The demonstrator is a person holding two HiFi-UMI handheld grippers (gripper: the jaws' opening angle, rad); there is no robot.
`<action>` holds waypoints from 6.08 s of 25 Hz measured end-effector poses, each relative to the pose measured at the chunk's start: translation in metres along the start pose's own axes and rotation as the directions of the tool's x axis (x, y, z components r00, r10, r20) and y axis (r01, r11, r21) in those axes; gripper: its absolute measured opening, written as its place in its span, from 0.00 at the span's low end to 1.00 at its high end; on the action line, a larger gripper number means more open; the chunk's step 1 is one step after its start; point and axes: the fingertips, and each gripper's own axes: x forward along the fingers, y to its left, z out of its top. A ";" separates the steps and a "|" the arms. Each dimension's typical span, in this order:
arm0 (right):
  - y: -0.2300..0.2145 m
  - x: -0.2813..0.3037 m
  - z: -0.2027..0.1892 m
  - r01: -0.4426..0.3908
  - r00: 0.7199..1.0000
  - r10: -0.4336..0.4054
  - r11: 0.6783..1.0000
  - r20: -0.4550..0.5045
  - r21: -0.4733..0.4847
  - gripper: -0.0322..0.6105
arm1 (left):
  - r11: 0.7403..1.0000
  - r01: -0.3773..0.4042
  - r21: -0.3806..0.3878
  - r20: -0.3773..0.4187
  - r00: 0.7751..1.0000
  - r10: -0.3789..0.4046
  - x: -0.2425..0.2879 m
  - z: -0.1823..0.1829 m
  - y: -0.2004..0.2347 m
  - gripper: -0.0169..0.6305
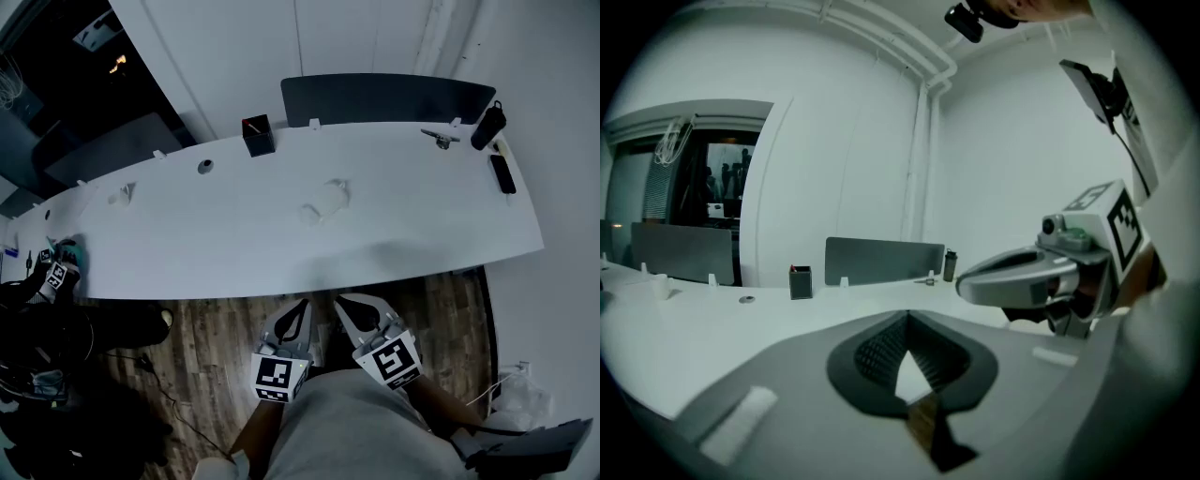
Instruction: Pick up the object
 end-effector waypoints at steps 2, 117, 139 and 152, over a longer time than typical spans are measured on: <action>-0.021 0.007 0.001 -0.014 1.000 0.013 1.000 -0.006 -0.003 0.05 | 1.000 -0.013 -0.007 -0.019 1.000 0.013 0.020 0.004 0.005 0.03; -0.211 0.176 0.107 0.042 0.998 -0.042 0.999 0.053 0.007 0.05 | 0.968 0.251 0.006 0.295 0.925 -0.241 0.192 0.158 0.180 0.24; -0.175 0.200 0.098 0.114 0.993 -0.114 0.993 -0.002 -0.010 0.05 | 0.975 0.221 -0.025 0.269 0.941 -0.206 0.177 0.136 0.181 0.24; -0.146 0.166 0.096 0.182 0.983 -0.181 0.983 0.034 -0.011 0.05 | 0.976 0.213 -0.048 0.295 0.936 -0.190 0.147 0.126 0.148 0.24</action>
